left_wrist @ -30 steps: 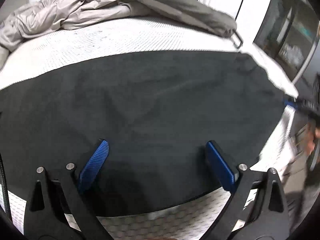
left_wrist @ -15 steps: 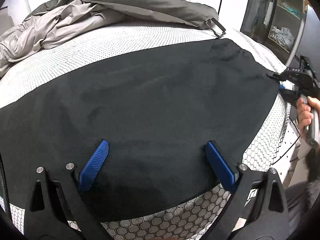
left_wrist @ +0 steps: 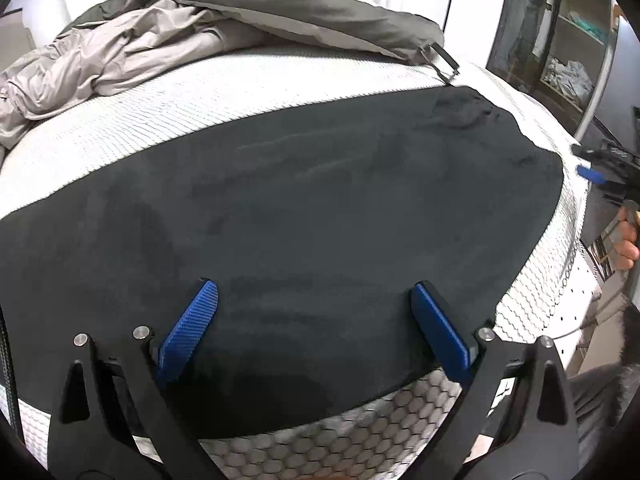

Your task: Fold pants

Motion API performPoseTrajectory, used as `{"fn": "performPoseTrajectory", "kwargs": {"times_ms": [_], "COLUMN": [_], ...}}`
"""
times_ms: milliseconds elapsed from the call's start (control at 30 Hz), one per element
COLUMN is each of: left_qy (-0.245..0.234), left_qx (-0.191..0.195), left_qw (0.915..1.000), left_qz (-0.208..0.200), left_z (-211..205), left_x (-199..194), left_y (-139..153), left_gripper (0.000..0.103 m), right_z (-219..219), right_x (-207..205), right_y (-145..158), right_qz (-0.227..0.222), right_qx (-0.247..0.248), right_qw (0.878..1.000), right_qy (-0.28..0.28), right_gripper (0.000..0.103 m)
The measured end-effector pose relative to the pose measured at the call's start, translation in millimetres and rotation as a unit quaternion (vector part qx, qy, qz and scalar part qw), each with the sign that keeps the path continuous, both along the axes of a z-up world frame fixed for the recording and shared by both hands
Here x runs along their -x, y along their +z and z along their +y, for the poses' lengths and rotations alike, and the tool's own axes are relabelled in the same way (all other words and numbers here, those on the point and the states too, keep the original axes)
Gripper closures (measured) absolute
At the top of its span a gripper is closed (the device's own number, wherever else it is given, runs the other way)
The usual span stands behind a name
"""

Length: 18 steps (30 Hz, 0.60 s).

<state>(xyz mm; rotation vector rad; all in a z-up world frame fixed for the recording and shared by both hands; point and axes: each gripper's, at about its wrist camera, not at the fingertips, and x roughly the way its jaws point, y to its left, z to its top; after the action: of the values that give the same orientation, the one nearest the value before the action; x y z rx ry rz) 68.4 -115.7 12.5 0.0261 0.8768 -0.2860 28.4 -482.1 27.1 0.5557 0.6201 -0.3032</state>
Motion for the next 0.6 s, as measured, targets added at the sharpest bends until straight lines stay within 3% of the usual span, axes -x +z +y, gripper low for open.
{"fn": "performPoseTrajectory", "kwargs": {"times_ms": [67, 133, 167, 200, 233, 333, 400, 467, 533, 600], "left_qy": [0.013, 0.012, 0.014, 0.015, 0.016, -0.008, 0.001, 0.016, 0.021, 0.034], "left_qx": [0.007, 0.028, 0.029, 0.025, 0.016, 0.0, -0.028, -0.049, -0.037, -0.051], "left_qw": [0.9999, 0.9995, 0.9994, 0.9995, 0.9997, 0.9998, 0.9995, 0.9975, 0.9967, 0.996], "left_qz": [0.006, 0.012, 0.009, 0.007, 0.006, 0.016, 0.017, 0.048, 0.069, 0.065], "left_z": [7.7, 12.2, 13.4, 13.1, 11.9, 3.9, 4.0, 12.1, 28.1, 50.6], "left_x": [-4.5, -9.3, -12.6, -16.7, -22.0, -46.1, -58.8, -71.0, -78.0, -79.9], "left_y": [8.5, 17.8, 23.2, 27.6, 31.2, 29.7, 17.1, -5.0, -11.4, -8.0], "left_gripper": [0.006, 0.006, 0.006, 0.006, 0.006, 0.006, 0.006, 0.008, 0.009, 0.009], "right_z": [12.2, 37.9, 50.2, 71.1, 87.8, 149.0, 189.0, 220.2, 241.0, 243.4], "right_x": [7.1, 2.2, -5.6, -17.4, -28.6, -82.1, -120.4, -141.2, -151.1, -145.7], "right_y": [18.5, 36.1, 40.3, 43.5, 43.8, 29.5, 4.6, -23.7, -52.5, -57.0], "right_qz": [-0.019, -0.018, -0.017, -0.012, -0.006, 0.043, 0.096, 0.13, 0.172, 0.163], "right_qx": [0.03, 0.064, 0.076, 0.091, 0.096, 0.106, 0.128, 0.154, 0.216, 0.265], "right_qw": [0.999, 0.996, 0.993, 0.988, 0.984, 0.965, 0.942, 0.922, 0.893, 0.876], "right_qy": [0.008, 0.066, 0.087, 0.122, 0.147, 0.236, 0.296, 0.331, 0.356, 0.368], "right_gripper": [0.057, 0.053, 0.045, 0.034, 0.03, 0.026, 0.026, 0.026, 0.026, 0.026]}}
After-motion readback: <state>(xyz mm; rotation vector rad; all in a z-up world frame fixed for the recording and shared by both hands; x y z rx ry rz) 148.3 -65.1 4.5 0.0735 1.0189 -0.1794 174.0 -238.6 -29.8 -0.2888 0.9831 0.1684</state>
